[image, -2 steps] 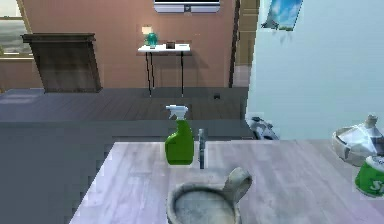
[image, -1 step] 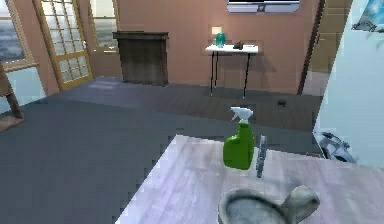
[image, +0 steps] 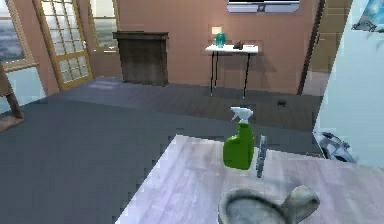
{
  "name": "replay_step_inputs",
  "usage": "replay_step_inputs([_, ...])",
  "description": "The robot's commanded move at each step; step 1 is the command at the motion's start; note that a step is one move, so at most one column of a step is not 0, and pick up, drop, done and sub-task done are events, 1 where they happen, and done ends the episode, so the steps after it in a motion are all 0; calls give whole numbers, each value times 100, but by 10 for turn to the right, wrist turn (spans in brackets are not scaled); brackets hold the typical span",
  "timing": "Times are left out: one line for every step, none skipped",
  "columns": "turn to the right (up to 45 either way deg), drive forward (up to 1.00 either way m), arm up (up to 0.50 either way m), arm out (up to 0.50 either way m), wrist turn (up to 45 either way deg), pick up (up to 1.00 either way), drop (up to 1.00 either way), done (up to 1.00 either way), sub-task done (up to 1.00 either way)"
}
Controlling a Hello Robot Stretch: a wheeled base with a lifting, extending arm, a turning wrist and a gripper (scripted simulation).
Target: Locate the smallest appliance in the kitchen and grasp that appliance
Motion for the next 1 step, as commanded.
replay_step_inputs([0, 0, 38, 0, 0, 0, 0, 0, 0])
